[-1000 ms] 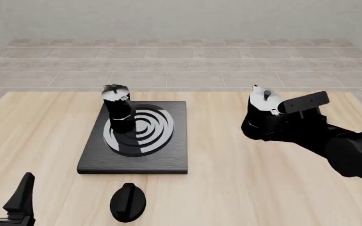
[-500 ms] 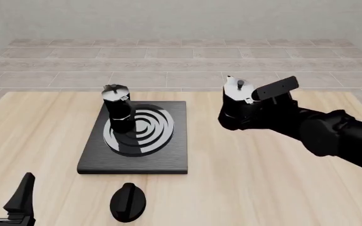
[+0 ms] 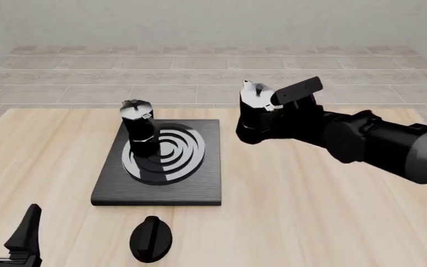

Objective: Put both moka pots on the stove.

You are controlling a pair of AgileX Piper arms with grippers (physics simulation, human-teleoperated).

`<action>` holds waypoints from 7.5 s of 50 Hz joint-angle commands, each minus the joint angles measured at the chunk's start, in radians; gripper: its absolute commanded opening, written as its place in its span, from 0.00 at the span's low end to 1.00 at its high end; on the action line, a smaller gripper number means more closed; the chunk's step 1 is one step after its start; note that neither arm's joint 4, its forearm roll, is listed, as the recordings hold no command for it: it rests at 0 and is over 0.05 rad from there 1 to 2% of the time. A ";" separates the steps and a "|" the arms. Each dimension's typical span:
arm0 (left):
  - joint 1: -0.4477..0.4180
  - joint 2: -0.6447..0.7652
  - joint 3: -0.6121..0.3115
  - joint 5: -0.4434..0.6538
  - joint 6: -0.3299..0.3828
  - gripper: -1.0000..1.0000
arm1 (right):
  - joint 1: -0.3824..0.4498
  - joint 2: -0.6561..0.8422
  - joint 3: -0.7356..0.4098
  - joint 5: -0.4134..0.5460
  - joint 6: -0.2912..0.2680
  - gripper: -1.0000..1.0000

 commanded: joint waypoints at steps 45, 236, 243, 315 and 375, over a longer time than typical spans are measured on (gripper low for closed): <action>-0.004 0.001 0.002 0.000 0.003 1.00 | 0.128 0.200 -0.348 0.100 0.006 0.00; -0.006 0.013 -0.002 -0.003 0.003 1.00 | 0.261 0.461 -0.502 0.095 0.011 0.00; -0.005 0.012 -0.001 -0.003 0.002 1.00 | 0.263 0.465 -0.498 0.090 0.017 0.00; -0.005 0.008 -0.003 0.001 0.000 1.00 | 0.279 0.425 -0.471 0.116 0.005 1.00; -0.008 0.004 0.000 0.001 0.018 1.00 | 0.308 -0.159 -0.076 0.162 -0.023 1.00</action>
